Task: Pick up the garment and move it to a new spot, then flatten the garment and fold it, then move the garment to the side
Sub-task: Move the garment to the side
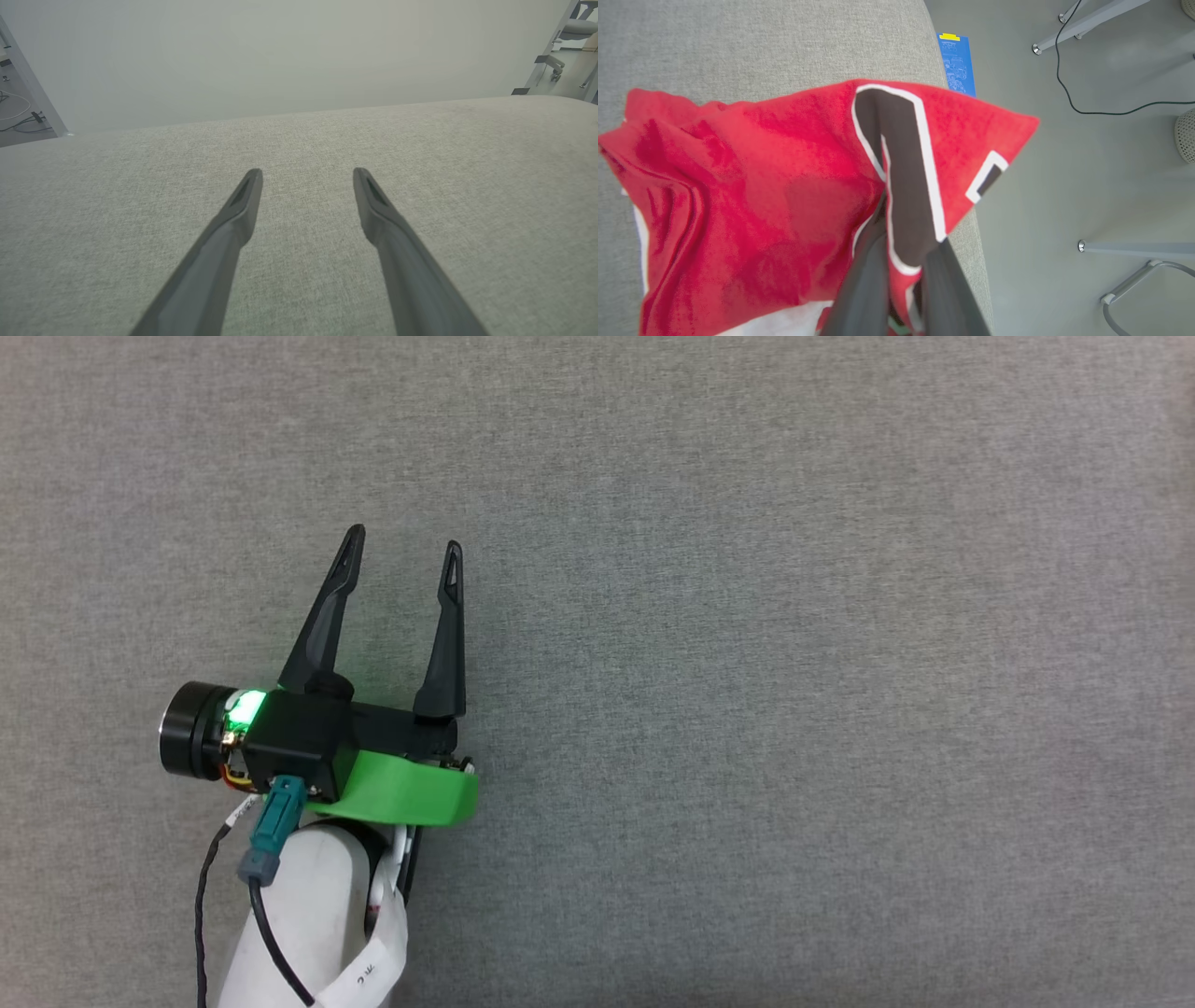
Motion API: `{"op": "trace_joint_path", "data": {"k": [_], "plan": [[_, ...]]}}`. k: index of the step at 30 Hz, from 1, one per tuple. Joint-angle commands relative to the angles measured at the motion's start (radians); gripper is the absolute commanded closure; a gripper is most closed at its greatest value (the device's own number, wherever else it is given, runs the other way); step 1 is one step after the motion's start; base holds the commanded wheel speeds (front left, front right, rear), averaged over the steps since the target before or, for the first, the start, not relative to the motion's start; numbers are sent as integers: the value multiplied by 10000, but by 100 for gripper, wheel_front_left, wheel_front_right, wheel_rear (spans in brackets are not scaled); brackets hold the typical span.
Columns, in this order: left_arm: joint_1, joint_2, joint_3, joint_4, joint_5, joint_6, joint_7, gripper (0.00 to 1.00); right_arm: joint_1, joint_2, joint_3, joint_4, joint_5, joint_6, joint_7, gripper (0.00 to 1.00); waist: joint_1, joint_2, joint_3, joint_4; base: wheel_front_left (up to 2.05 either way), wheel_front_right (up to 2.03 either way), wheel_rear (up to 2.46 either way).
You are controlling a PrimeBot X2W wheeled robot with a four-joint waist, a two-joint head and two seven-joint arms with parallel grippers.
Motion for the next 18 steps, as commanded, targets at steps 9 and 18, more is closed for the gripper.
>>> {"op": "trace_joint_path", "data": {"k": [9,18], "plan": [[-107,126,44,-99,71,62,-59,0,-229,54,-204,1077,-374,-9,-446,69,-2,-1,-32,179,0,0,0],[210,164,125,119,-34,130,-59,0,-171,263,250,1002,-841,-9,-1908,0,-2,-1,-1103,185,0,0,0]]}}
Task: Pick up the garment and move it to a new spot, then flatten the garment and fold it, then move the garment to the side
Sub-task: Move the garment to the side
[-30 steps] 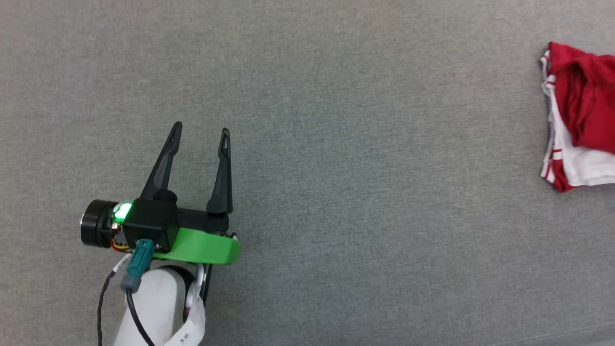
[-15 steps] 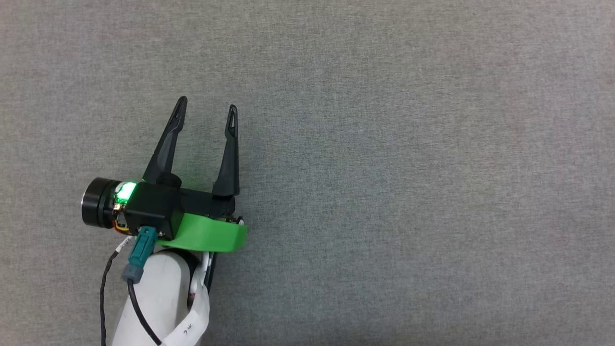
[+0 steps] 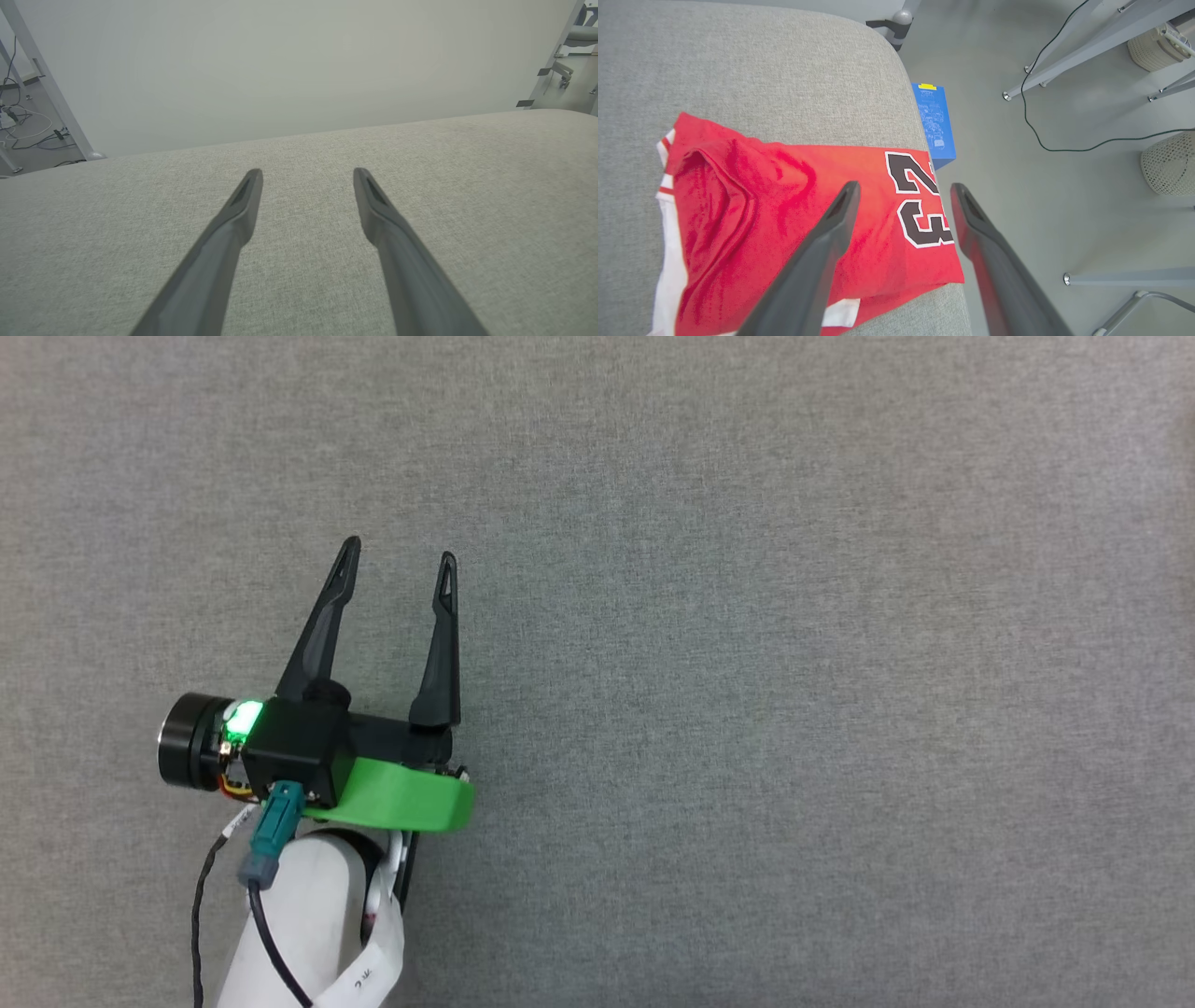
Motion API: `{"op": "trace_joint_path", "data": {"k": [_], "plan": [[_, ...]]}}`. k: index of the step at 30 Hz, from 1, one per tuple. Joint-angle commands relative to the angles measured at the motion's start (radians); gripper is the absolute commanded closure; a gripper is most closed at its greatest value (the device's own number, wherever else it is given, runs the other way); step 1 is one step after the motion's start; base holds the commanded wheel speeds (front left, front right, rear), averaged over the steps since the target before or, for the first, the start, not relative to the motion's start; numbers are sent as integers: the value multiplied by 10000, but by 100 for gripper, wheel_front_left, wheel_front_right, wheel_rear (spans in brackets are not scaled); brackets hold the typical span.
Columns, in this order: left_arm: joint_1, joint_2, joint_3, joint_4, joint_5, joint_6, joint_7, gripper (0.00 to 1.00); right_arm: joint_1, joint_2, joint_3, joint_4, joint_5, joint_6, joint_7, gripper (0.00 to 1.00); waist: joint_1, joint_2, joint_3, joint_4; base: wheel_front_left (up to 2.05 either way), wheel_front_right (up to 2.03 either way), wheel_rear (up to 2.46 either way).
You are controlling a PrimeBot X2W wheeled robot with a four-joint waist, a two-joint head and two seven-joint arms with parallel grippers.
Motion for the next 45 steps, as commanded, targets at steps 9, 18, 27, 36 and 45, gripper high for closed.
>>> {"op": "trace_joint_path", "data": {"k": [9,18,27,36,45], "plan": [[1044,-41,268,206,-279,232,-59,0,218,414,236,-663,-881,-9,-3800,0,-1,-1,-1836,258,0,0,0],[1730,-105,597,434,-451,232,-59,0,912,2180,-701,-1354,-2369,-9,-5809,0,-1,-1,-2814,623,0,0,0],[2105,-171,760,828,-510,156,-59,0,3499,5153,-3180,-4872,-4690,-9,-5837,0,-1,-1,-3538,1050,0,0,0],[2325,-222,870,1073,-539,101,-59,0,5996,7317,-3255,-6611,-5529,-9,-5839,0,-1,-1,-3948,1368,0,0,0],[2537,-253,891,1167,-503,53,-59,0,7779,8540,-3372,-7092,-5545,-9,-5839,0,-1,-1,-4254,1515,0,0,0]]}}
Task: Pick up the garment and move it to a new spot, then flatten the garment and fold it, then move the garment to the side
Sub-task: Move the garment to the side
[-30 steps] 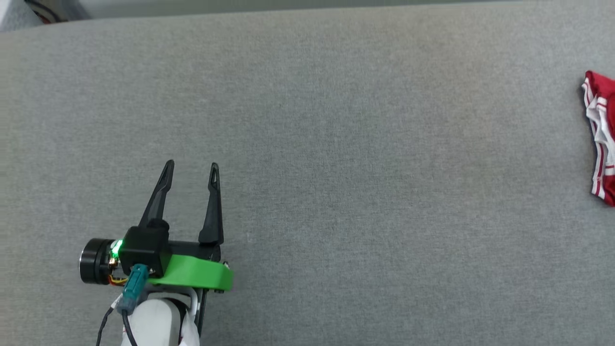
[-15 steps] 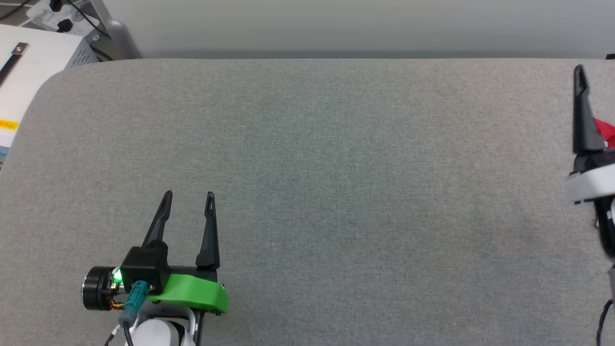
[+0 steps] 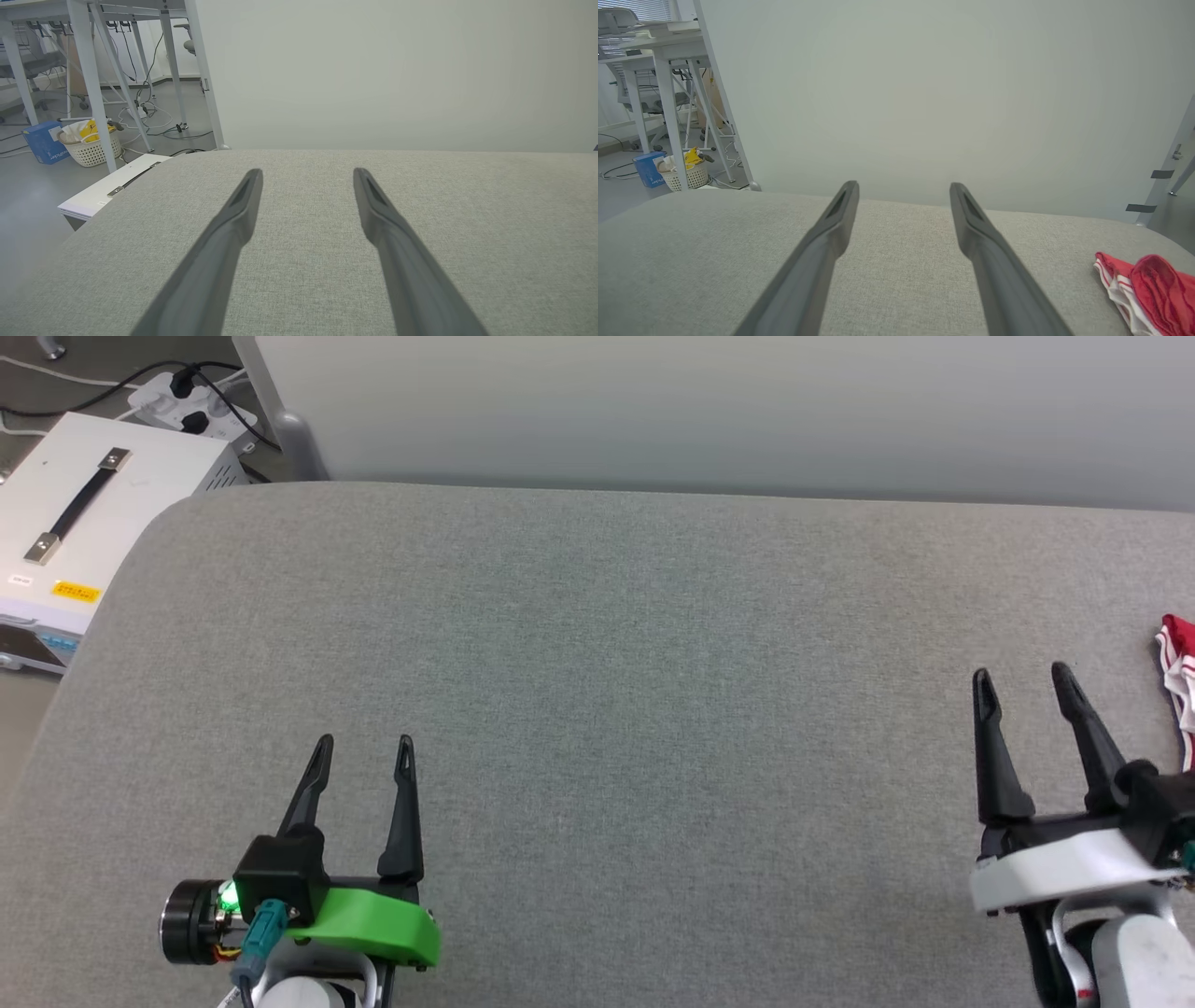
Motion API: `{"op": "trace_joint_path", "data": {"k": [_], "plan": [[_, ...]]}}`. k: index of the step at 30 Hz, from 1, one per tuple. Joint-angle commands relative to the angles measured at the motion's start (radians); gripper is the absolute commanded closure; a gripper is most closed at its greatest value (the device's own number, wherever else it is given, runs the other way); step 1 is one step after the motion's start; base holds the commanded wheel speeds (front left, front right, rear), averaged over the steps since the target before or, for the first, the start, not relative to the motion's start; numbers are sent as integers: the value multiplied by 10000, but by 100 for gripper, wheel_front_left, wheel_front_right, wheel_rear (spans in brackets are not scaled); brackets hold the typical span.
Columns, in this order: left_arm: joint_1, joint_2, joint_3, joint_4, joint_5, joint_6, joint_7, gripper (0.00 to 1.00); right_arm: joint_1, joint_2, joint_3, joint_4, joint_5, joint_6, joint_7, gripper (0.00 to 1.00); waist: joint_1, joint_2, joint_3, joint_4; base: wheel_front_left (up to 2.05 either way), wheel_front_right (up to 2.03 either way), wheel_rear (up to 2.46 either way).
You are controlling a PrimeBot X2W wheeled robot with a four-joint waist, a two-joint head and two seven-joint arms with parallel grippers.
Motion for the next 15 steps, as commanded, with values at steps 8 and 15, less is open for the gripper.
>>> {"op": "trace_joint_path", "data": {"k": [8,15], "plan": [[395,-73,-53,2,-60,-88,-57,0,1226,415,-67,-447,107,-7,-45,0,1,0,-354,47,0,0,0],[619,-81,-21,-61,-97,-179,-57,0,1772,540,-97,-535,179,-7,-45,0,1,0,-577,2,0,0,0]]}}
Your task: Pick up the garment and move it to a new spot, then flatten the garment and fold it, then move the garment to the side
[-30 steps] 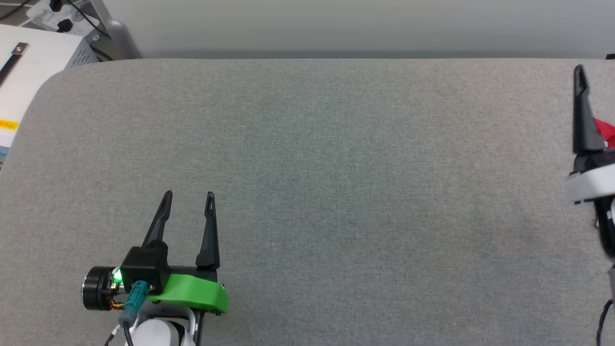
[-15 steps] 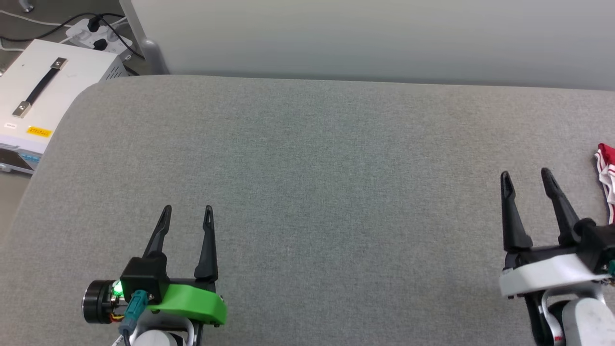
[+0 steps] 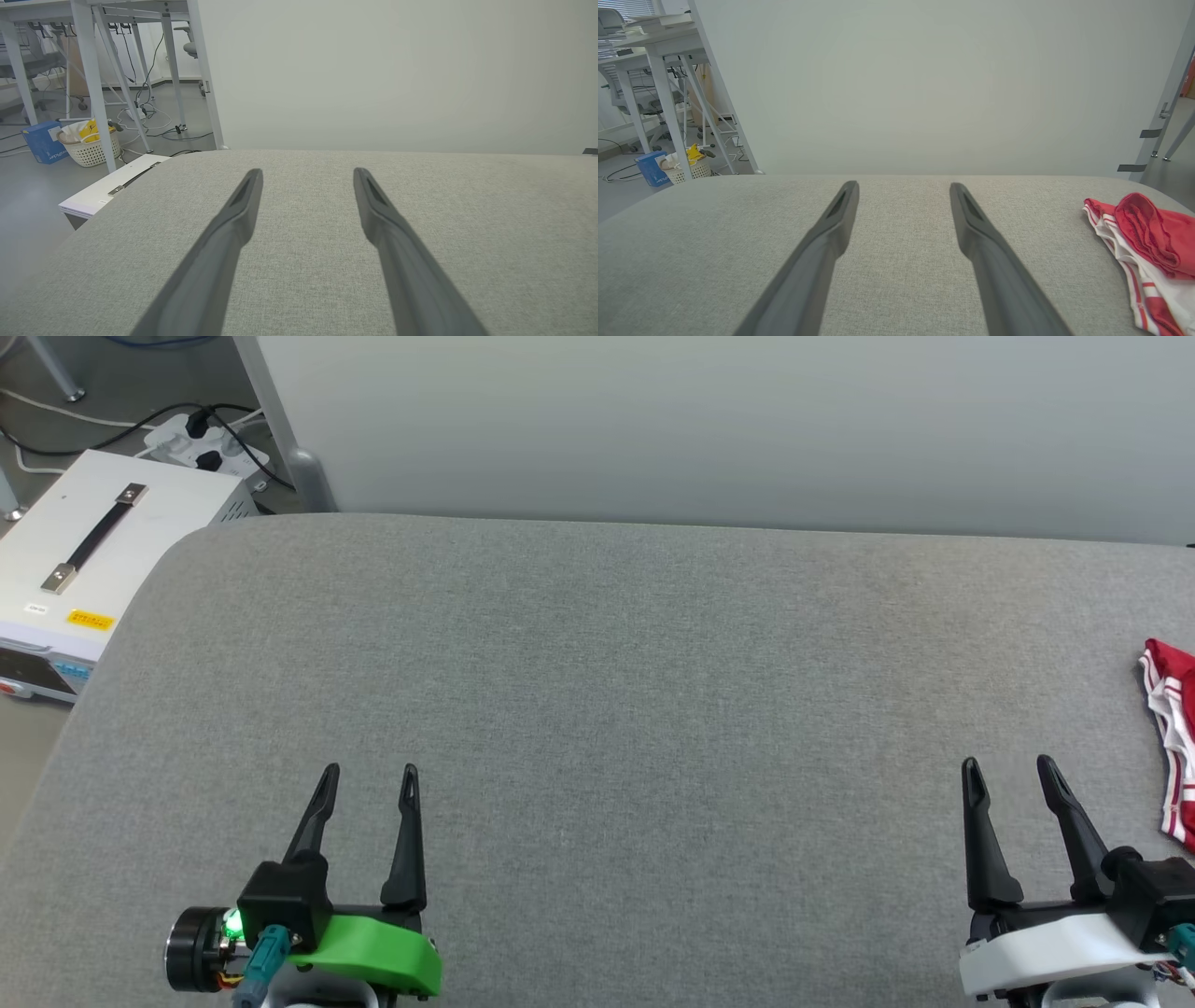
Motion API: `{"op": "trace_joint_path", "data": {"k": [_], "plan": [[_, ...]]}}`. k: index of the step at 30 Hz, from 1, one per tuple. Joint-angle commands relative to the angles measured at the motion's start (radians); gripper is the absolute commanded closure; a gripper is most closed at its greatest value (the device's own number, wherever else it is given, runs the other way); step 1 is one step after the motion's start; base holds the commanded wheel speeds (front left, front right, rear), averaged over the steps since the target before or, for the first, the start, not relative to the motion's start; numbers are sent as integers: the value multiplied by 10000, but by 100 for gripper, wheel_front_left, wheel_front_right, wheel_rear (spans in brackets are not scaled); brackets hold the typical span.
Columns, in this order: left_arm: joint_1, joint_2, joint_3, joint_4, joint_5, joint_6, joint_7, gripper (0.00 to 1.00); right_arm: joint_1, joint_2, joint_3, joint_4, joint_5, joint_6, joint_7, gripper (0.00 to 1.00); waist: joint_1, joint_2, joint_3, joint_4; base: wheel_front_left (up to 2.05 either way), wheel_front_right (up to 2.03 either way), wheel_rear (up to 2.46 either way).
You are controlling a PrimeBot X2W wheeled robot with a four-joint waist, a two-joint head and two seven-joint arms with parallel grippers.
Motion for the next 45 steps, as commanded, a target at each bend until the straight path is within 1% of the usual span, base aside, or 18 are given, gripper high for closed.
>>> {"op": "trace_joint_path", "data": {"k": [1,15,27,28,45], "plan": [[193,-60,6,-41,-50,-70,-57,0,181,46,-35,-63,84,-7,-45,0,1,0,-69,-36,0,0,0],[435,-68,1,-96,-44,-220,-57,0,783,141,25,-4,264,-7,-45,0,1,0,-240,-175,0,0,0],[439,-73,-19,-106,-13,-276,-57,0,770,152,104,43,250,-7,-45,0,1,0,-162,-185,0,0,0],[324,-15,-4,-87,1,-226,2,100,742,138,94,27,207,0,2,100,1,0,-163,-186,0,0,0],[261,-15,42,-135,73,-154,277,100,600,140,119,38,10,-1,277,100,1,0,-182,-241,0,0,0]]}}
